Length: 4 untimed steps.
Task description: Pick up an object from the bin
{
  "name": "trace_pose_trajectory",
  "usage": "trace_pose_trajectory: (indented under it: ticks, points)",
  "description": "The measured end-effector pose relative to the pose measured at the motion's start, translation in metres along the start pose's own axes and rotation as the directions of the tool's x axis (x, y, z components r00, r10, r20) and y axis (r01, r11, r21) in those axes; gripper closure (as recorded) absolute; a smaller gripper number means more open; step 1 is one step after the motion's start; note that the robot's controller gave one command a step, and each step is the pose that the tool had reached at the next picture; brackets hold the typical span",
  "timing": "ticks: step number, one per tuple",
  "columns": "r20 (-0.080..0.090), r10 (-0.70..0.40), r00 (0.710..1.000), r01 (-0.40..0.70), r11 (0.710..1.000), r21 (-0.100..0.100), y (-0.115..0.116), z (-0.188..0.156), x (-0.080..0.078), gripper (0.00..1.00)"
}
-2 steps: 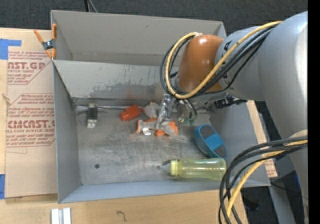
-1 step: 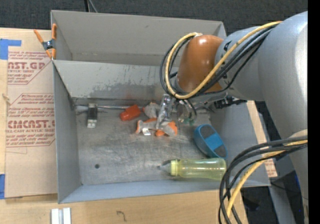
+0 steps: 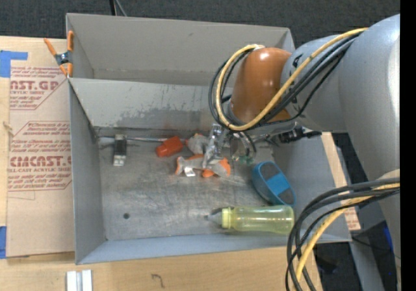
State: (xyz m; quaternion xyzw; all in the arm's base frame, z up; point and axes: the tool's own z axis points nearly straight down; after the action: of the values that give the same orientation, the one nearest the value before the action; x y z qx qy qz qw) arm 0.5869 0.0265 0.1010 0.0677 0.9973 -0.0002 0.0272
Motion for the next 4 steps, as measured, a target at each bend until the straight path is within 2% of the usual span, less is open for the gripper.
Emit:
trace_pose_trajectory:
  ticks: [3,4]
  points:
    - [-0.001,0.000,1.000,0.000,1.000,0.000,0.000,0.000,0.000,1.00]
    - [-0.058,-0.004,0.998,0.004,1.000,0.008,-0.001,0.006,0.014,0.00]
